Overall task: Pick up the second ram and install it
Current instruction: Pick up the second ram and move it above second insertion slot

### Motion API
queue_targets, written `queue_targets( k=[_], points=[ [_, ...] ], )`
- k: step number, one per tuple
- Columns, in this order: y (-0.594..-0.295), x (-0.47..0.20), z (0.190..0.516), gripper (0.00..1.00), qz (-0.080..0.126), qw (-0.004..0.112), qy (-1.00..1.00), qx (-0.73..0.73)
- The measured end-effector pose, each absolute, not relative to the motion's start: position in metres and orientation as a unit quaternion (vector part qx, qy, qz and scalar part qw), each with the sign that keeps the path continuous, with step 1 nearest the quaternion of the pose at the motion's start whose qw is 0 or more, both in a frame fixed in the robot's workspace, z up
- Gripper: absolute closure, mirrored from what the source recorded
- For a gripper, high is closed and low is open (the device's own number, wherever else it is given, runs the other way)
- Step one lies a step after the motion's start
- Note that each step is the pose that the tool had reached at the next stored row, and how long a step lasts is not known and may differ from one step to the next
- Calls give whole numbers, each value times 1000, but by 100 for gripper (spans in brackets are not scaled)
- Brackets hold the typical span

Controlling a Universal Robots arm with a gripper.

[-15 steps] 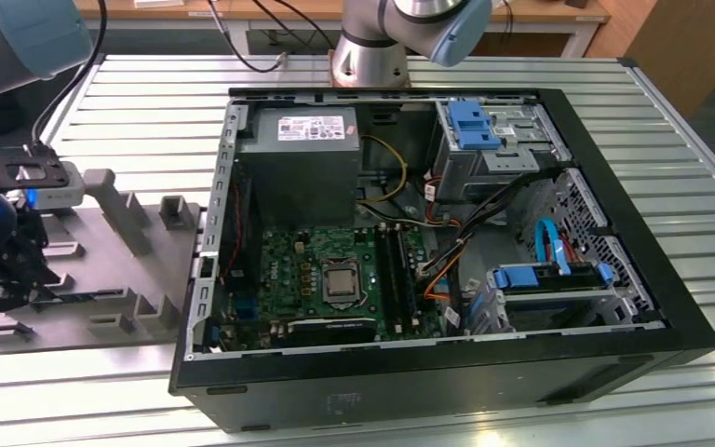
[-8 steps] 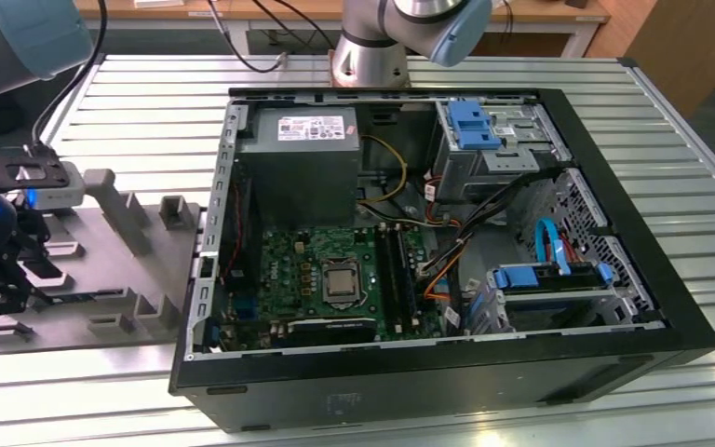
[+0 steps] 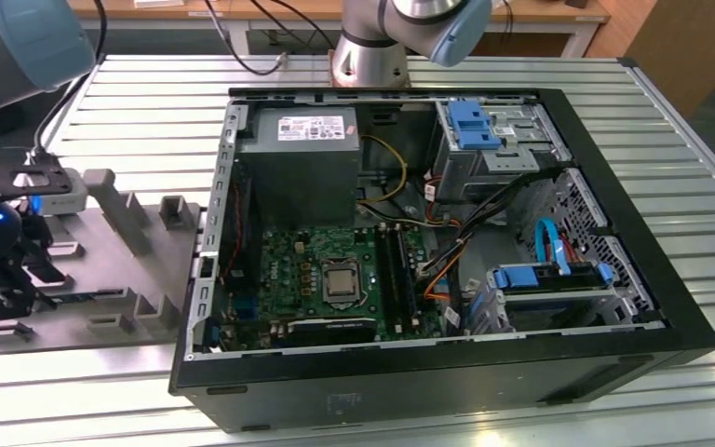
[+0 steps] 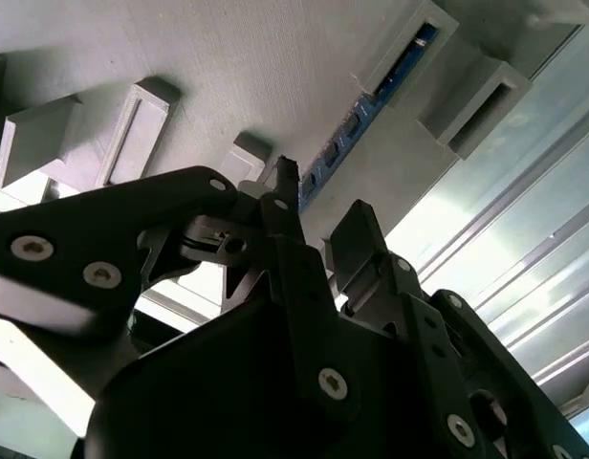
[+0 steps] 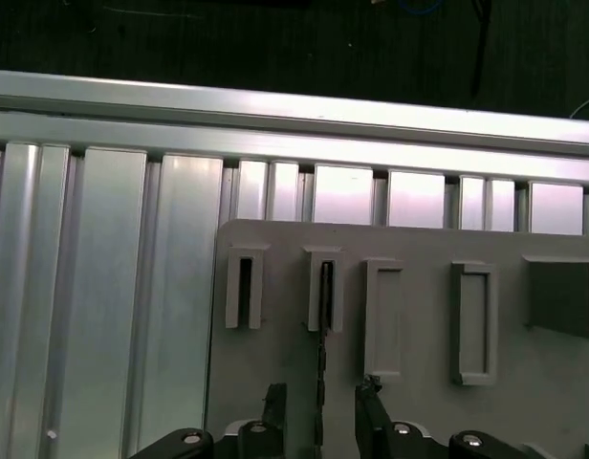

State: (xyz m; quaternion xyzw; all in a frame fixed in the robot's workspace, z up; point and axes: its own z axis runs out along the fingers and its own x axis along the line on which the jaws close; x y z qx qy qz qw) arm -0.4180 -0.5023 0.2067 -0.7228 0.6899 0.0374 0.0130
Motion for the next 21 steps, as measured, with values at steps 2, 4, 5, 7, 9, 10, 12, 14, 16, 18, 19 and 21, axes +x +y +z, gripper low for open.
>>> queue_targets(
  k=[2,4,5,7,9,10,12,14,16,18,19,21],
  points=[
    [-502,-419,203,58,37,13,688,-725],
    [-502,-420,200,58,37,14,686,-726],
    [-502,-420,199,58,37,14,686,-727],
    [-502,-420,197,58,37,14,685,-727],
    [-501,-422,197,58,37,14,685,-727],
    [-501,-423,197,58,37,14,685,-727],
    [-501,-423,197,58,37,14,685,-727],
    [-501,-423,196,58,37,14,685,-727],
    [-501,-423,196,58,37,14,685,-727],
    [-501,-423,196,58,37,14,685,-727],
    [-501,-423,196,60,37,14,685,-727],
    [-501,-423,196,67,37,14,685,-727]
  ],
)
